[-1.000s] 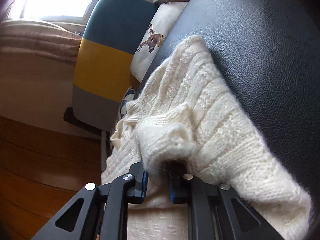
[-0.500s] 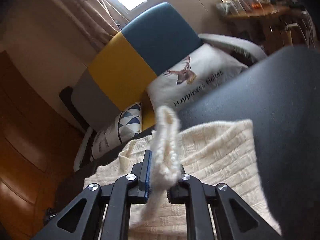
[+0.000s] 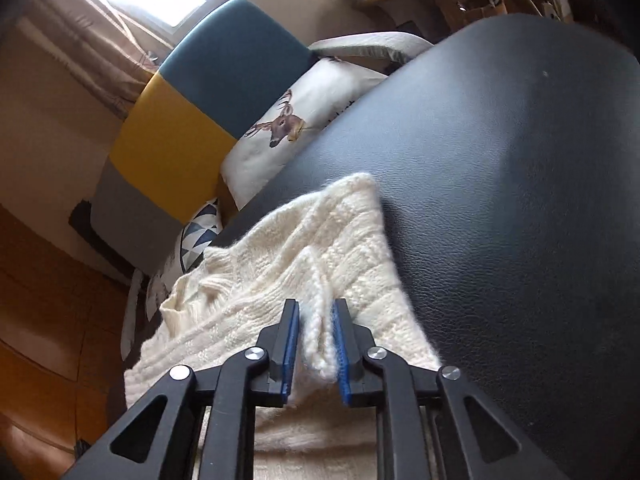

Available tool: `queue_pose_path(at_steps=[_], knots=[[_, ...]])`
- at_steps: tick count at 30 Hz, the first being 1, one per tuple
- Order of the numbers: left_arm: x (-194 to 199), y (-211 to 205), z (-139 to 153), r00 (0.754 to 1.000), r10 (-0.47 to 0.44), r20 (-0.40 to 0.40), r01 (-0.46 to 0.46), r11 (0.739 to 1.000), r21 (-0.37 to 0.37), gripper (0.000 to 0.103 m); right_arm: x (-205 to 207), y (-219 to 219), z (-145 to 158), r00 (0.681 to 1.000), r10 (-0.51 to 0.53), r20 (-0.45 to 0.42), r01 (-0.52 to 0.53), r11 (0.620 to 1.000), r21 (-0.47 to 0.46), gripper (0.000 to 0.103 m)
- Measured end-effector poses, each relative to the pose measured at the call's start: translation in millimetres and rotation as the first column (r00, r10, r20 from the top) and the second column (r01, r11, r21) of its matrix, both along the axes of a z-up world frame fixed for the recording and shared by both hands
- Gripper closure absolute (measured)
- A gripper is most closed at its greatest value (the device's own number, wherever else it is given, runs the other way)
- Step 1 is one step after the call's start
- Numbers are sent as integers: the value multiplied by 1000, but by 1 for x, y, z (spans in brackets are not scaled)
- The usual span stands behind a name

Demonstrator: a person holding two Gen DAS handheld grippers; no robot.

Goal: Fold clothes
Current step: 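Grasp the sleeve cuff with the right gripper and tuck it over the body, then open both grippers and smooth the folded sweater flat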

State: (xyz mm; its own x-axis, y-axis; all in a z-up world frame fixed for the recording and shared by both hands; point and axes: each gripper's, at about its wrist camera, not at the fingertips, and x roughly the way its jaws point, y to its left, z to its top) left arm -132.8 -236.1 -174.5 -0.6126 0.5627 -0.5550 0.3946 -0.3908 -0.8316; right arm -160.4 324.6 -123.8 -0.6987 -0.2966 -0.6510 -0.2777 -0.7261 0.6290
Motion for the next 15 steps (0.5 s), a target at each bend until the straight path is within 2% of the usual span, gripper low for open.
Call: queue_pose_path(at_steps=[2, 3, 5, 7, 10, 13, 15], knots=[[5, -5, 6, 1000, -8, -4, 8, 999, 32, 94, 6, 6, 11, 999, -47, -15, 48, 995, 86, 80], [9, -8, 11, 1000, -8, -19, 9, 1000, 22, 94, 9, 8, 17, 997, -69, -25, 72, 989, 128, 78], [13, -13, 25, 998, -9, -67, 8, 1000, -8, 94, 15, 0, 35, 997, -42, -58, 54, 974, 221, 78], [9, -12, 41, 991, -16, -135, 11, 999, -41, 93, 11, -24, 49, 995, 61, -83, -33, 952, 305, 78], [-9, 6, 61, 978, -62, -198, 47, 996, -76, 93, -4, -68, 55, 967, 244, -73, -196, 896, 398, 78], [-43, 35, 71, 967, -122, -223, 95, 987, -128, 86, -17, -102, 44, 940, 340, -44, -284, 845, 452, 78], [-64, 49, 70, 965, -151, -216, 108, 974, -198, 82, -28, -110, 31, 936, 353, -16, -311, 843, 440, 78]])
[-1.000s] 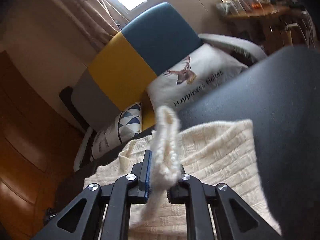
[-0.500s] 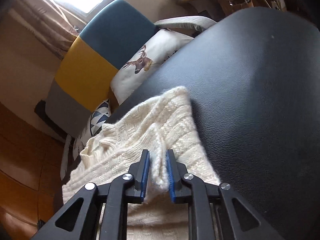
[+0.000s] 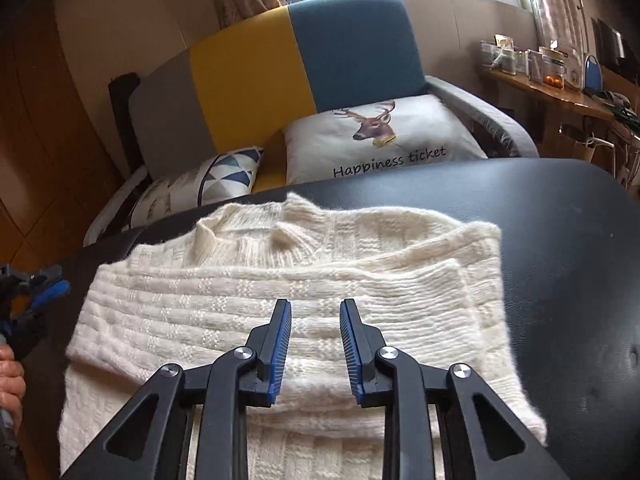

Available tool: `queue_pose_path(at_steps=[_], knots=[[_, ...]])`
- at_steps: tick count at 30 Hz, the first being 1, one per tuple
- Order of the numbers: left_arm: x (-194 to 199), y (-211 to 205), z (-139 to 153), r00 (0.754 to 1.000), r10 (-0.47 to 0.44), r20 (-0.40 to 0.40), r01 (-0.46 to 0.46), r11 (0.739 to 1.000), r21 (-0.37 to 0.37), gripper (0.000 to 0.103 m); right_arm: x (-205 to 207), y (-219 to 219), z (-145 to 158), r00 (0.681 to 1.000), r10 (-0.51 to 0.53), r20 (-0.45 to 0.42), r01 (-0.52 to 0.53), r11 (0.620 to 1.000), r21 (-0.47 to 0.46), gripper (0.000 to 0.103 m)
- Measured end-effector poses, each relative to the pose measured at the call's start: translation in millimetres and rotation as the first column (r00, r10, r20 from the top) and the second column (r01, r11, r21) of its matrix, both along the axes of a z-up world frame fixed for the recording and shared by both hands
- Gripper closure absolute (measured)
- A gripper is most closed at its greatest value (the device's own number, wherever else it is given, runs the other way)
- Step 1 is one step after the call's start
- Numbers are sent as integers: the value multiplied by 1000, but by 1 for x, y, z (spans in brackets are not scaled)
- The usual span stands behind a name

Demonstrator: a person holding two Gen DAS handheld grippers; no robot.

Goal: Fold clothes
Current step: 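Open both grippers and smooth the folded sweater flat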

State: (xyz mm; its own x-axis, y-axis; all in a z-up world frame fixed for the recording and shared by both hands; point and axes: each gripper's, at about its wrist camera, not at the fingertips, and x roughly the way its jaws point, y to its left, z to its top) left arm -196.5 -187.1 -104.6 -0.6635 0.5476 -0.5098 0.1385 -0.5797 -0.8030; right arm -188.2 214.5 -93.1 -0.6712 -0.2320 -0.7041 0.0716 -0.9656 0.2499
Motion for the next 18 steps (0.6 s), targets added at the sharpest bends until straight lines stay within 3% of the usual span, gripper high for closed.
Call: queue_pose_path(at_steps=[1, 3, 5, 7, 9, 11, 12, 13, 15, 16, 18], knots=[[-10, 4, -4, 1000, 0, 13, 1, 999, -52, 81, -4, -1, -10, 1000, -4, 19, 4, 1000, 12, 78], [-6, 1, -20, 1000, 6, 29, -3, 996, -86, 82, -7, 3, -29, 999, -11, 43, 11, 1000, 7, 78], [5, -6, -38, 999, 14, 43, -9, 995, -96, 99, -3, 18, -32, 999, -25, 28, 28, 995, -93, 80], [17, -12, -55, 998, 22, 56, -16, 994, -107, 99, -2, 25, -35, 999, -19, 32, 23, 990, -139, 80], [27, -13, -54, 999, 20, 47, -14, 992, -125, 100, -4, 24, -33, 999, -7, 45, 13, 990, -137, 80], [38, -9, -40, 1000, -6, -15, 3, 987, -163, 96, -10, 17, -23, 998, 25, 61, -19, 995, -98, 78], [45, -6, -32, 998, -27, -53, 16, 981, -193, 88, -13, 11, -15, 997, 48, 66, -43, 996, -76, 75], [54, -2, -27, 995, -49, -87, 29, 975, -218, 82, -20, 7, -6, 994, 99, 52, -92, 989, -117, 75], [64, 6, -27, 988, -99, -121, 68, 969, -237, 51, -44, -12, 7, 965, 253, 71, -225, 935, -274, 72], [68, 11, -28, 983, -125, -133, 89, 966, -244, 47, -58, -29, 12, 936, 337, 97, -286, 893, -348, 69], [71, 18, -35, 979, -159, -127, 122, 958, -258, 46, -87, -72, 15, 850, 510, 135, -385, 775, -501, 66]])
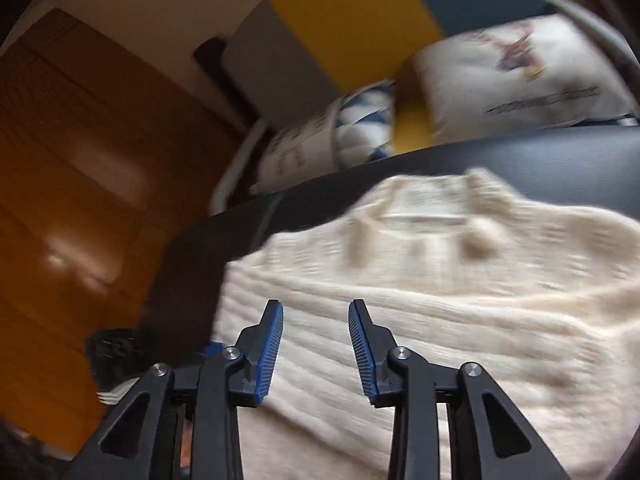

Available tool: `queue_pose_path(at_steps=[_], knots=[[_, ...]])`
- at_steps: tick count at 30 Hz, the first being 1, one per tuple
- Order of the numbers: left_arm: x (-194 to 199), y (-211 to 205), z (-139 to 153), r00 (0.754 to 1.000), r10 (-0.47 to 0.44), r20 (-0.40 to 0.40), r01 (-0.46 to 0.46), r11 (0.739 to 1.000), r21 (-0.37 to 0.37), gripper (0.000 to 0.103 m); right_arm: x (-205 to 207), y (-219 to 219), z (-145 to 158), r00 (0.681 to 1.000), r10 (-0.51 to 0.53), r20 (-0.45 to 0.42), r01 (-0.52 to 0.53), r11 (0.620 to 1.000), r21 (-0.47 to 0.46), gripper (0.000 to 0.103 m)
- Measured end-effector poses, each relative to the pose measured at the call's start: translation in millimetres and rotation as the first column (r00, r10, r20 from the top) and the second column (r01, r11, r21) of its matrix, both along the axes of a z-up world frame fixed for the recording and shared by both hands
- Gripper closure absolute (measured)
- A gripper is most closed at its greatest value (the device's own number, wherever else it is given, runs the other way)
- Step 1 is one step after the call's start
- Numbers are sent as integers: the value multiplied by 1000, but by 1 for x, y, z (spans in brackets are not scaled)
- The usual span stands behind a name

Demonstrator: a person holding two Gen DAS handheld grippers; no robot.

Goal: Fold clothes
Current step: 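Open both grippers and smooth the folded sweater flat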

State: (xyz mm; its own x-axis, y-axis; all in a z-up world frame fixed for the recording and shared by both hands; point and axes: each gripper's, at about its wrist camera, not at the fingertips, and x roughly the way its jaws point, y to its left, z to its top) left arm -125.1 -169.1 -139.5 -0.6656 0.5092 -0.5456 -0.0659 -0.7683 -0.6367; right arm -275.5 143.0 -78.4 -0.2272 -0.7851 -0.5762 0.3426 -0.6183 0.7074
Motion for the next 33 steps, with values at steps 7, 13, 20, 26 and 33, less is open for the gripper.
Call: queue_pose_path(at_steps=[7, 13, 20, 26, 33], knots=[[2, 0, -12, 1000, -6, -9, 6, 999, 50, 47, -78, -148, -2, 929, 344, 138, -349, 937, 14, 59], [8, -2, -14, 1000, 1, -19, 0, 997, 74, 48, -94, -205, -35, 755, 574, 317, -613, 789, 32, 57], [4, 0, -16, 1000, 4, -22, -2, 997, 81, 48, -85, -246, -44, 689, 677, 258, -649, 735, -195, 57], [4, 4, -15, 1000, 5, -22, -4, 998, 69, 48, -107, -226, -64, 865, 447, 225, -371, 875, -313, 64], [3, 4, -10, 1000, 4, 1, -4, 996, 84, 48, -86, -165, -5, 931, 348, 111, -313, 917, -249, 60]])
